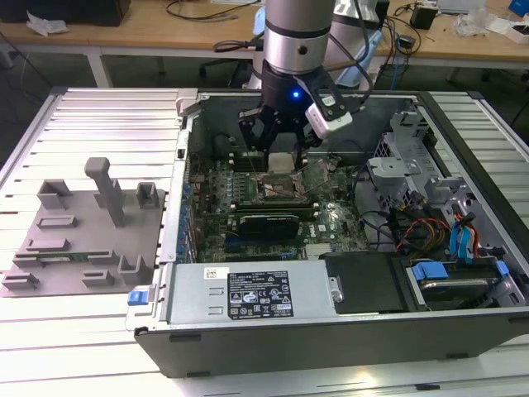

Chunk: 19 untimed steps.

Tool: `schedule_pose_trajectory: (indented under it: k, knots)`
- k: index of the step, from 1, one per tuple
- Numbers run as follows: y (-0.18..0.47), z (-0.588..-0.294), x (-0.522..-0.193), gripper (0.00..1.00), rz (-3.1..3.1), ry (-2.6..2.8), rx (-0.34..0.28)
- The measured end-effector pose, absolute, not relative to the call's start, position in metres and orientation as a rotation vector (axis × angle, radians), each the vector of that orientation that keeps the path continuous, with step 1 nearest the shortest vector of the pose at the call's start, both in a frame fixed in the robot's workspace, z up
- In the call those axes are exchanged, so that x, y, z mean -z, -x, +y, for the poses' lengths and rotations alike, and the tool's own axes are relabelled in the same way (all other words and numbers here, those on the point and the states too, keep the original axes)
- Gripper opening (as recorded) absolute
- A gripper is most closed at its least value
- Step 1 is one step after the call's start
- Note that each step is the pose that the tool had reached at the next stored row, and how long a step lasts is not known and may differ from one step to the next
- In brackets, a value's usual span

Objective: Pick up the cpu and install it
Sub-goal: 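Pick up the cpu and move it towards the insertion slot, then place the cpu into insertion slot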

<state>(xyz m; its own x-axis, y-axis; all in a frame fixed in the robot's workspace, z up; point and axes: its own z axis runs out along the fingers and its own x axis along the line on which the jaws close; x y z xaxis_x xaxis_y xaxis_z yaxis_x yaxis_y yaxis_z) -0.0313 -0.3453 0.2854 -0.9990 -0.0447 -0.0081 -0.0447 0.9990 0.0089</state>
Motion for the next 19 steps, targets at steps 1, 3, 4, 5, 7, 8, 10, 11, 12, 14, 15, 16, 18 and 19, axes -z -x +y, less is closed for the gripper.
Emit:
schedule_pose_trajectory:
  k: [1, 3, 4, 5, 7, 8, 10, 11, 12, 14, 15, 16, 18, 19]
  knots:
    - [0.03, -0.344, -0.285, 0.55, 3.133, 0.07, -0.014]
    - [0.029, -0.342, -0.283, 0.55, 3.133, 0.07, -0.014]
    - [0.029, -0.34, -0.282, 0.55, 3.133, 0.07, -0.014]
    - [0.028, -0.338, -0.281, 0.55, 3.133, 0.07, -0.014]
    - [0.028, -0.335, -0.28, 0.55, 3.133, 0.07, -0.014]
    - [0.028, -0.334, -0.28, 0.55, 3.133, 0.07, -0.014]
    - [0.028, -0.333, -0.28, 0.55, 3.133, 0.07, -0.014]
    - [0.028, -0.333, -0.28, 0.55, 3.133, 0.07, -0.014]
    - [0.028, -0.333, -0.28, 0.55, 3.133, 0.07, -0.014]
    - [0.028, -0.333, -0.28, 0.55, 3.133, 0.07, -0.014]
    - [0.028, -0.333, -0.28, 0.55, 3.133, 0.07, -0.014]
    - [0.028, -0.333, -0.28, 0.55, 3.133, 0.07, -0.014]
    - [0.028, -0.333, -0.28, 0.55, 3.133, 0.07, -0.014]
    - [0.028, -0.333, -0.28, 0.55, 3.133, 0.07, -0.014]
